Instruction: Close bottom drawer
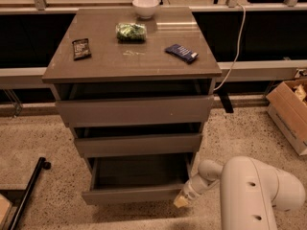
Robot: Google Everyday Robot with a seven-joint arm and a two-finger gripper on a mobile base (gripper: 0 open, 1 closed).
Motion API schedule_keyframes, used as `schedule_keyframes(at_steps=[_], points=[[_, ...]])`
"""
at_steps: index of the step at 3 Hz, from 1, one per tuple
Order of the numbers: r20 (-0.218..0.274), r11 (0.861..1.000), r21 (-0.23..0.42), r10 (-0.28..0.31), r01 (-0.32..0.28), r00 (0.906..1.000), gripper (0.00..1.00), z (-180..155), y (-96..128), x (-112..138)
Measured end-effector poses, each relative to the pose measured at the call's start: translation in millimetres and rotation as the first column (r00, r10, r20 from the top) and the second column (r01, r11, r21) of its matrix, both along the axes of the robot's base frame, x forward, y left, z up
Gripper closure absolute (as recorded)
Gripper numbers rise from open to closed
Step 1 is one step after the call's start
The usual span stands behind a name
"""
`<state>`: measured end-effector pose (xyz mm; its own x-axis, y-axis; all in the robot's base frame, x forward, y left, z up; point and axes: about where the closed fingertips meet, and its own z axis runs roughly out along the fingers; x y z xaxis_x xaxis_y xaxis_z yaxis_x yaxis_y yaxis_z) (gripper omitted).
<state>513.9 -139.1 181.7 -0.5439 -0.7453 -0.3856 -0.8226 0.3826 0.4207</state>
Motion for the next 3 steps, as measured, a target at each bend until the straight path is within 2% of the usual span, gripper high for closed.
schedule_keyframes(at_steps=[1, 2, 3], points=[[0.011, 1.0, -0.017, -0.01, 0.011, 0.9999, 1.0, -4.9, 1.9, 0.8], [0.133, 0.994, -0.112, -0.003, 0.018, 0.9912, 1.0, -10.7, 5.5, 35.8], [0.148, 0.993, -0.117, -0.003, 0.02, 0.989, 1.0, -11.0, 5.1, 41.0]])
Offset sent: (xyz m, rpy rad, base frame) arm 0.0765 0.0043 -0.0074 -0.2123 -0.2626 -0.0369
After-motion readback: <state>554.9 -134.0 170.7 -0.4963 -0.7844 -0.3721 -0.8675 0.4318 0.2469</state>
